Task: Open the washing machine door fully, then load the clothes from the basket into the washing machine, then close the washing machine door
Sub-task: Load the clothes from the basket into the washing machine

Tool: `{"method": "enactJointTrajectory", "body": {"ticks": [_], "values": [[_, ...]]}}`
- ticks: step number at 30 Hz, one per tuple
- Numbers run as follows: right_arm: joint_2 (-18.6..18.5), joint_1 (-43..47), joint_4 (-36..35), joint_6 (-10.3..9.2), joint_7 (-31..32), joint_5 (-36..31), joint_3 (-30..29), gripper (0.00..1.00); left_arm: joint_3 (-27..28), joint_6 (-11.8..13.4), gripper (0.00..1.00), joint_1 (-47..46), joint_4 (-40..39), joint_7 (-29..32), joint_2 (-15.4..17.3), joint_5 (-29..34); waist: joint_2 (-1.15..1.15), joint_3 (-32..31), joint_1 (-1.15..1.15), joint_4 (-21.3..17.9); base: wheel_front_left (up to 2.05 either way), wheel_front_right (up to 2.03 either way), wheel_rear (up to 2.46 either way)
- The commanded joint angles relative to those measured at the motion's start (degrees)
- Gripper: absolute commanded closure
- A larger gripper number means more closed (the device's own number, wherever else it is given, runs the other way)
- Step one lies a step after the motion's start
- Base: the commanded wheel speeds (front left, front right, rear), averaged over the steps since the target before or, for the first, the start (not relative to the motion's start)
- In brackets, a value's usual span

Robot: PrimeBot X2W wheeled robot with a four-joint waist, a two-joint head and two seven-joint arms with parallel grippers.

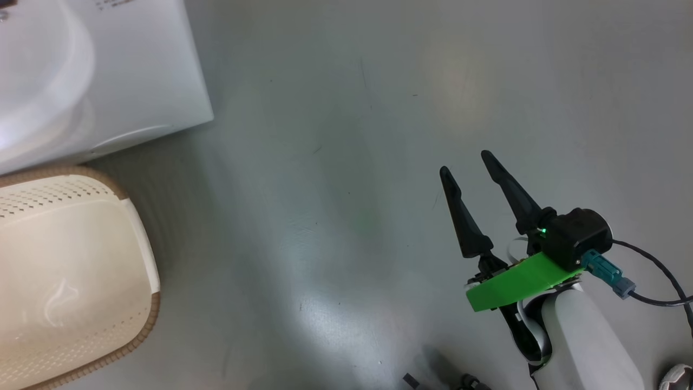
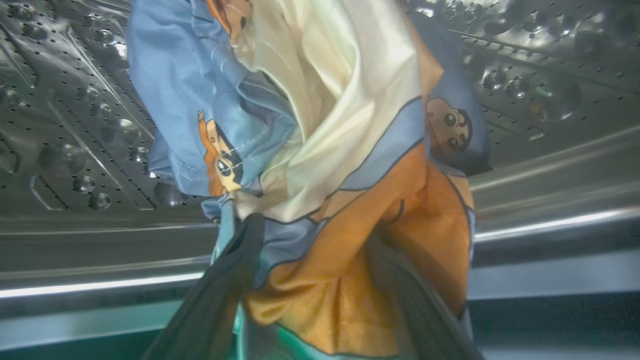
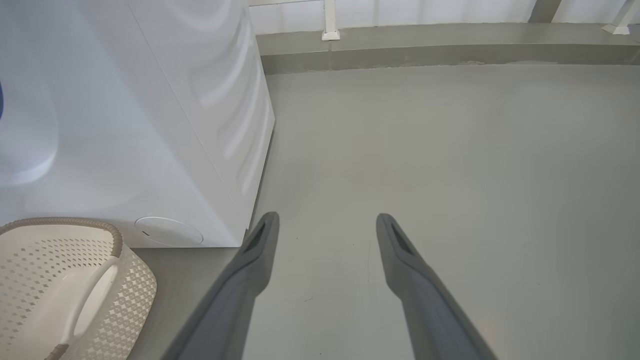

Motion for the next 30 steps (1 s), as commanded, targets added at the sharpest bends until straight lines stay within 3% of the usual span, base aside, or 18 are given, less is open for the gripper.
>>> {"method": "enactJointTrajectory", "body": {"ticks": [1, 6, 8, 17, 30], "values": [[0.0, 0.4, -1.2, 0.16, -0.3, 0.7, 1.1, 0.0, 0.0, -0.2, 0.0, -0.3, 0.1, 1.0, 2.3, 0.0, 0.0, 0.0, 0.0, -0.1, 0.0, 0.0, 0.0], [0.0, 0.5, -1.0, 0.16, -0.3, 0.8, 0.9, 0.0, -1.9, -0.6, 0.0, -0.5, 1.2, 1.4, 1.9, -0.5, 0.0, -0.3, 0.0, -0.2, 0.0, 0.0, 0.0], [0.0, 0.4, -1.0, 0.16, -0.3, 0.9, 0.9, 0.0, -2.4, -0.6, 1.0, -0.5, 1.4, 1.2, 1.9, -0.8, 0.0, -0.5, 0.0, -0.2, 0.0, 0.0, 0.0], [0.0, 0.5, -1.1, 0.16, -0.3, 0.7, 0.8, 0.0, -3.3, -0.5, 1.0, -1.6, 1.4, -0.8, 2.3, -2.5, 0.0, -0.6, 0.0, 0.1, 0.0, 0.0, 0.0], [0.0, 0.4, -1.5, 0.16, -0.3, 0.6, 0.9, 0.0, 0.9, 7.5, 1.0, -8.2, -0.3, -19.5, 3.1, -4.3, 0.0, 0.9, 0.0, 0.4, 0.0, 0.0, 0.0]]}}
